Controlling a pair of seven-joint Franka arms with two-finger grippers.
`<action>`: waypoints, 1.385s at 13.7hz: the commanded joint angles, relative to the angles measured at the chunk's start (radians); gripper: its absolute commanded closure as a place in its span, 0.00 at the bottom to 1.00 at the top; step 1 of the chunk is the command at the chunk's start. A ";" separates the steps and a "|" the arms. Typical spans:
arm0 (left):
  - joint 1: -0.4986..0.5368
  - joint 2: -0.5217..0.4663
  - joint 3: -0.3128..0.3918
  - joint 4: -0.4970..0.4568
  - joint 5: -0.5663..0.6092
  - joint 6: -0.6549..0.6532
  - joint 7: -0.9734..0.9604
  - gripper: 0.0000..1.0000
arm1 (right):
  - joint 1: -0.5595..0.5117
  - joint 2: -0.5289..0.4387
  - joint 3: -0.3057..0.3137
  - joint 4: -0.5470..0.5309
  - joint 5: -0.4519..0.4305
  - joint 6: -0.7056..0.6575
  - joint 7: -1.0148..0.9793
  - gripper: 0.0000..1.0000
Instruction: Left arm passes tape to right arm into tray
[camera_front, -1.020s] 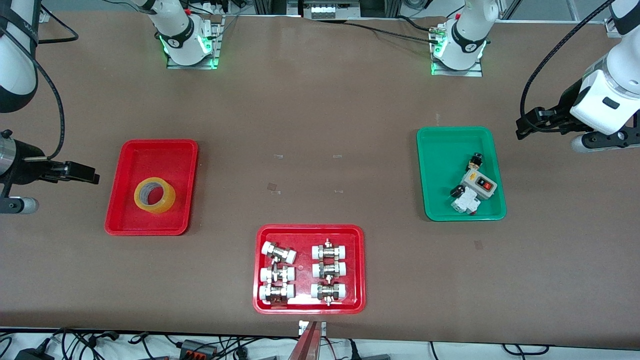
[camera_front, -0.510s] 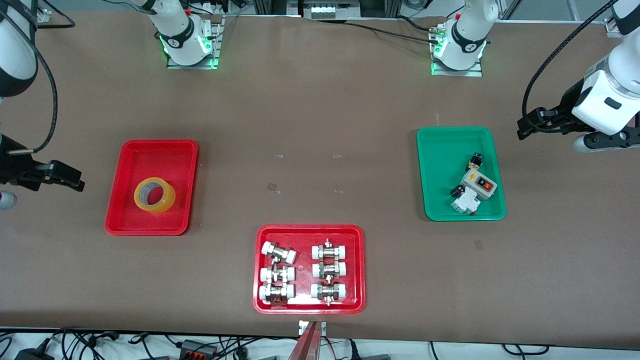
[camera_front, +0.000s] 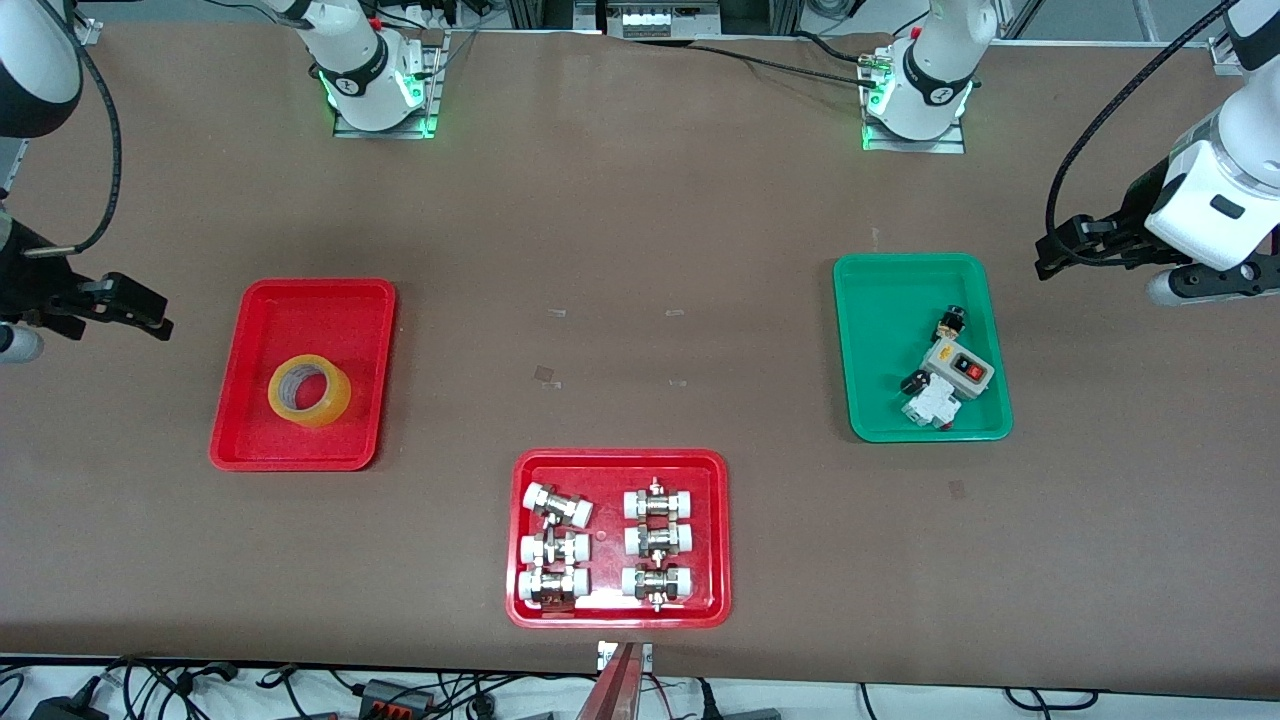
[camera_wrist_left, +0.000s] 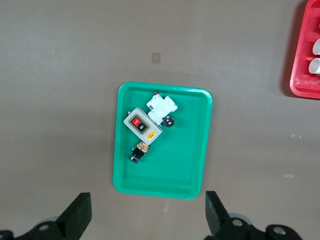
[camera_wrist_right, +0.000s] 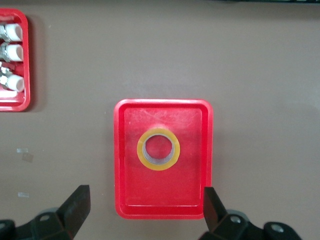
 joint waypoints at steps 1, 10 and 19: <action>0.006 -0.007 -0.001 0.007 -0.003 -0.002 0.038 0.00 | 0.000 -0.118 0.001 -0.169 -0.016 0.051 -0.018 0.00; -0.004 -0.011 -0.006 0.001 0.003 -0.008 0.175 0.00 | -0.003 -0.123 0.001 -0.144 -0.012 -0.023 -0.041 0.00; 0.005 -0.017 -0.017 0.005 -0.004 -0.019 0.173 0.00 | -0.018 -0.123 0.004 -0.135 -0.008 -0.035 -0.050 0.00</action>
